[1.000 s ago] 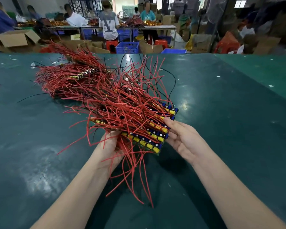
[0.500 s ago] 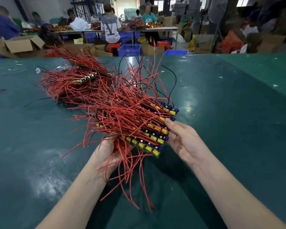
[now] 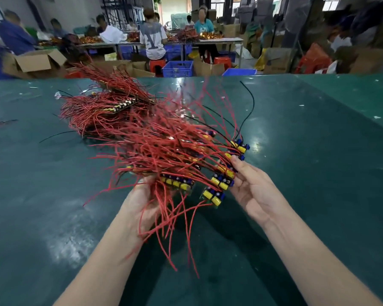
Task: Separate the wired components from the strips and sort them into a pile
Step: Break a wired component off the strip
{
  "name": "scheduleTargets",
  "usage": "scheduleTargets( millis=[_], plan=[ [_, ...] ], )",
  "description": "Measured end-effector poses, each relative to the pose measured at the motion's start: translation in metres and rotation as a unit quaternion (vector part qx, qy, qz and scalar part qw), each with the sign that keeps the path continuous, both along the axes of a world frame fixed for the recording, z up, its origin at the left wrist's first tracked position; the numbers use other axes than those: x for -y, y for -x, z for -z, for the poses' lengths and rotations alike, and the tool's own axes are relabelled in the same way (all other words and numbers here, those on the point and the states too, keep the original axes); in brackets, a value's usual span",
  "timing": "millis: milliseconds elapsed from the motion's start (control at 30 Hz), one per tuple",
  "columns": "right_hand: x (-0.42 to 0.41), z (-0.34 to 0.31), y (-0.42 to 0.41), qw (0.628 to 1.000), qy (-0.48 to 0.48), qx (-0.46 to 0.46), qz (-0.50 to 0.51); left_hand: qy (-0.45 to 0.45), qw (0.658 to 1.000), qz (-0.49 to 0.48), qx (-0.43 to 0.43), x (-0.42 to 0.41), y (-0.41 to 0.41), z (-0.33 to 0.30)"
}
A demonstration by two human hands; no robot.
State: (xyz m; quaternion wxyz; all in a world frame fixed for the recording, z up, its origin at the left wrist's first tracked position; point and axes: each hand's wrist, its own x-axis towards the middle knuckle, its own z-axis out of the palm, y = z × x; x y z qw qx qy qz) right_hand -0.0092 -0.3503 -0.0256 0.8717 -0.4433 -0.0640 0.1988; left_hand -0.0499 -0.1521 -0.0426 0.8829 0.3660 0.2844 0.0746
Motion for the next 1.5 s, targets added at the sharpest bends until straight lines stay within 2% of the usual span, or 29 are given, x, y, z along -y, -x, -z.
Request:
scheduleTargets(
  millis=[67,167,400,533,633,800,933,1000,1067,1100,1167,1233,1267,1300,1333,1367,1433,1467,1500],
  plan=[
    [0.001,0.000,-0.002,1.000,-0.012,-0.012,0.021,0.054,0.996,-0.032,0.061,-0.006,0.001,-0.001],
    [0.004,-0.001,-0.007,0.997,-0.028,-0.042,0.067,0.048,0.986,-0.118,0.103,-0.023,0.002,-0.005],
    [0.022,-0.004,-0.022,0.978,-0.120,-0.102,0.135,0.051,0.964,-0.256,0.048,-0.066,-0.003,-0.001],
    [0.021,-0.002,-0.022,0.979,-0.115,-0.105,0.132,0.053,0.973,-0.225,-0.006,-0.084,-0.011,-0.007],
    [0.020,-0.003,-0.021,0.980,-0.105,-0.108,0.129,0.008,0.979,-0.198,-0.056,-0.095,-0.016,-0.014],
    [0.017,-0.003,-0.019,0.983,-0.093,-0.115,0.112,-0.048,0.984,-0.148,-0.084,-0.112,-0.007,-0.026],
    [0.014,-0.003,-0.016,0.984,-0.066,-0.125,0.106,-0.081,0.981,-0.141,-0.104,-0.116,-0.001,-0.037],
    [0.014,-0.003,-0.014,0.983,-0.076,-0.134,0.098,-0.081,0.982,-0.134,-0.104,-0.118,0.007,-0.045],
    [0.013,-0.005,-0.011,0.981,-0.107,-0.137,0.081,-0.105,0.974,-0.173,-0.101,-0.119,0.020,-0.047],
    [0.012,-0.005,-0.010,0.981,-0.119,-0.132,0.073,-0.148,0.959,-0.220,-0.102,-0.116,0.028,-0.047],
    [0.010,-0.006,-0.007,0.982,-0.122,-0.125,0.072,-0.254,0.895,-0.352,-0.107,-0.099,0.043,-0.046],
    [0.007,-0.007,-0.005,0.982,-0.118,-0.123,0.081,-0.408,0.791,-0.451,-0.074,-0.067,0.052,-0.049],
    [0.006,-0.006,-0.004,0.982,-0.115,-0.121,0.084,-0.510,0.737,-0.443,-0.032,-0.046,0.052,-0.053],
    [0.006,-0.005,-0.004,0.982,-0.114,-0.122,0.087,-0.597,0.705,-0.383,0.021,-0.029,0.050,-0.055],
    [0.006,-0.005,-0.003,0.981,-0.116,-0.127,0.091,-0.644,0.705,-0.285,0.080,-0.012,0.045,-0.055],
    [0.006,-0.005,-0.003,0.979,-0.124,-0.132,0.094,-0.630,0.749,-0.162,0.124,0.004,0.038,-0.055],
    [0.007,-0.007,-0.001,0.976,-0.138,-0.136,0.099,-0.465,0.869,0.084,0.150,0.032,0.028,-0.053],
    [0.007,-0.007,-0.001,0.975,-0.140,-0.137,0.103,-0.368,0.906,0.154,0.137,0.041,0.024,-0.049],
    [0.007,-0.005,-0.002,0.975,-0.141,-0.134,0.107,-0.295,0.929,0.187,0.125,0.046,0.020,-0.044]
  ],
)
